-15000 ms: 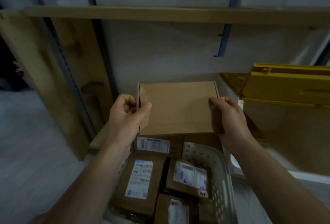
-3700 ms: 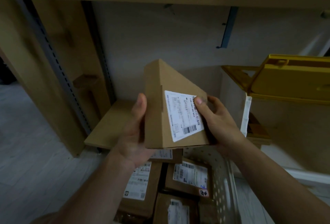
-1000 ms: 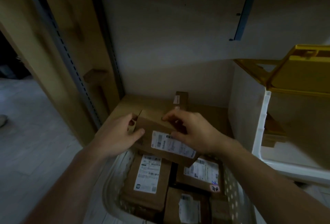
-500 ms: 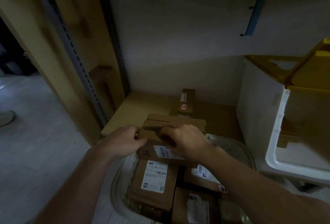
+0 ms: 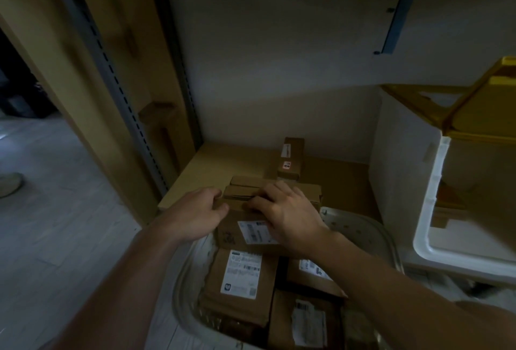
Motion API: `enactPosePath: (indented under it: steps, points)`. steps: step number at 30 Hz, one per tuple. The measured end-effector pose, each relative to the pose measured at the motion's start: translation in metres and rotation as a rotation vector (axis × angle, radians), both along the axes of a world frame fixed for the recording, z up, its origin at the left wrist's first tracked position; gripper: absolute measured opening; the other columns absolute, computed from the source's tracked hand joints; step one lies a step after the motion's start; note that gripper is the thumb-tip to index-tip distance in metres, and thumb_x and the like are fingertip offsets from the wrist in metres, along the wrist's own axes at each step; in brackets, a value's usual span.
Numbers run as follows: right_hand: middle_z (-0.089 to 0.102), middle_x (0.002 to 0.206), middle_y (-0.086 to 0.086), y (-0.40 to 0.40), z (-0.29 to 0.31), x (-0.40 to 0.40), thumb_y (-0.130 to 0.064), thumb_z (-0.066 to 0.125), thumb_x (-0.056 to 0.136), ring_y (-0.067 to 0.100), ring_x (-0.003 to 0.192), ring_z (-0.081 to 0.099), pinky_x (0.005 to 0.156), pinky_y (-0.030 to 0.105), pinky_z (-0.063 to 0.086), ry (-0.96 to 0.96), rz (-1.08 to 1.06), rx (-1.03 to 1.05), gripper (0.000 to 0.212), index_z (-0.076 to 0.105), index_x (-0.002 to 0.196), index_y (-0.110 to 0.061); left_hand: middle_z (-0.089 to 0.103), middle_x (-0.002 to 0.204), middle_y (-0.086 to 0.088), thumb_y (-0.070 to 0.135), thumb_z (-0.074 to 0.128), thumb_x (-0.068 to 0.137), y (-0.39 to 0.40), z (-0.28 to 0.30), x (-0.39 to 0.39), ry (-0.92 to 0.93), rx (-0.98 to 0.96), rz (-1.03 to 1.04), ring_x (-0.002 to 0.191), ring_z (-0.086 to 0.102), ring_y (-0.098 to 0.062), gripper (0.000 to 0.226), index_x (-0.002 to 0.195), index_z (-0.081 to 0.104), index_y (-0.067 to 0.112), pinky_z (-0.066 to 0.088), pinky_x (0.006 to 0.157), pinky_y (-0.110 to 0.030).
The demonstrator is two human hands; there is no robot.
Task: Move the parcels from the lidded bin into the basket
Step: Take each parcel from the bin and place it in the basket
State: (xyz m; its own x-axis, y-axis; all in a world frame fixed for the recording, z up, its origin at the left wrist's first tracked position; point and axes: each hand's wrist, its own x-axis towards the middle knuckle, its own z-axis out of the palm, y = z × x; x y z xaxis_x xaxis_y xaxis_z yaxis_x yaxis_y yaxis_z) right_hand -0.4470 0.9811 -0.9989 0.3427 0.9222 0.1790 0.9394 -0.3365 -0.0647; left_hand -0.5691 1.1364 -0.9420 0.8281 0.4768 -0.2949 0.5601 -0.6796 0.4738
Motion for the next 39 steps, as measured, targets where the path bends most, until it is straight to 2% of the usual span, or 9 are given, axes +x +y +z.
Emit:
enactPosePath:
  steps: [4,8,10,14,18,25,29,33,39]
  points:
    - [0.053,0.137,0.007,-0.005,0.005,0.002,-0.027,0.076,0.084,0.03,0.126,0.047,0.102,0.049,0.045,0.011,-0.04,0.032,0.057,0.055,0.137,-0.026,0.056,0.128,0.003,0.035,0.047,0.106,-0.001,0.0,-0.002,-0.058,0.016,0.0,0.11,0.053,-0.011,0.047,0.15,0.043,0.018,0.042,0.089,-0.027]
    - [0.047,0.142,0.002,-0.015,0.011,0.009,-0.032,0.069,0.091,0.024,0.13,0.042,0.107,0.042,0.038,0.046,-0.045,0.056,0.056,0.048,0.143,-0.029,0.057,0.131,0.009,0.035,0.05,0.105,-0.003,0.003,0.0,-0.172,-0.001,-0.01,0.113,0.056,-0.006,0.045,0.148,0.045,0.025,0.043,0.081,-0.019]
    - [0.044,0.144,-0.002,-0.023,0.012,0.012,-0.042,0.065,0.093,0.019,0.13,0.039,0.108,0.039,0.035,0.083,-0.05,0.054,0.057,0.043,0.145,-0.032,0.052,0.145,0.006,0.035,0.052,0.104,-0.007,0.004,0.001,-0.231,0.007,-0.033,0.129,0.05,-0.009,0.047,0.15,0.042,0.03,0.044,0.097,-0.027]
    - [0.048,0.14,-0.005,-0.044,0.014,0.014,-0.051,0.062,0.093,0.014,0.121,0.044,0.102,0.039,0.045,0.196,-0.062,0.118,0.059,0.041,0.144,-0.032,0.048,0.133,0.016,0.037,0.052,0.103,-0.018,0.005,0.009,-0.353,-0.025,-0.137,0.111,0.051,0.007,0.047,0.148,0.04,0.04,0.045,0.085,-0.017]
    - [0.049,0.136,-0.008,-0.068,0.021,0.02,-0.052,0.061,0.093,0.011,0.117,0.048,0.094,0.036,0.05,0.258,-0.082,0.194,0.058,0.041,0.143,-0.034,0.047,0.133,0.017,0.044,0.049,0.103,-0.03,0.005,0.019,-0.35,-0.02,-0.212,0.116,0.052,-0.005,0.046,0.147,0.04,0.042,0.045,0.082,-0.021]
    - [0.049,0.133,-0.013,-0.116,0.033,0.023,-0.049,0.062,0.093,0.005,0.116,0.048,0.091,0.027,0.05,0.273,-0.111,0.301,0.055,0.043,0.142,-0.034,0.05,0.122,0.028,0.042,0.05,0.102,-0.058,0.001,0.042,-0.392,-0.046,-0.322,0.109,0.052,0.004,0.04,0.142,0.044,0.044,0.043,0.08,-0.017]
    - [0.051,0.132,-0.013,-0.143,0.043,0.028,-0.045,0.066,0.093,0.004,0.118,0.05,0.093,0.022,0.048,0.287,-0.146,0.395,0.056,0.045,0.142,-0.031,0.051,0.143,0.016,0.043,0.05,0.101,-0.078,-0.001,0.055,-0.436,-0.148,-0.358,0.129,0.051,-0.006,0.043,0.144,0.044,0.046,0.048,0.092,-0.023]
    - [0.051,0.122,-0.019,-0.171,0.054,0.036,-0.045,0.068,0.09,-0.003,0.11,0.051,0.084,0.014,0.048,0.323,-0.178,0.511,0.052,0.049,0.137,-0.033,0.051,0.144,0.017,0.049,0.051,0.093,-0.107,0.002,0.07,-0.497,-0.305,-0.357,0.127,0.054,-0.002,0.052,0.144,0.046,0.042,0.051,0.099,-0.025]
    - [0.063,0.103,-0.016,-0.217,0.061,0.055,-0.033,0.075,0.086,0.008,0.09,0.064,0.069,0.02,0.054,0.385,-0.285,0.666,0.039,0.061,0.122,-0.028,0.05,0.144,0.024,0.051,0.051,0.09,-0.141,-0.002,0.091,-0.523,-0.364,-0.421,0.133,0.046,0.007,0.055,0.144,0.046,0.041,0.047,0.106,-0.024]
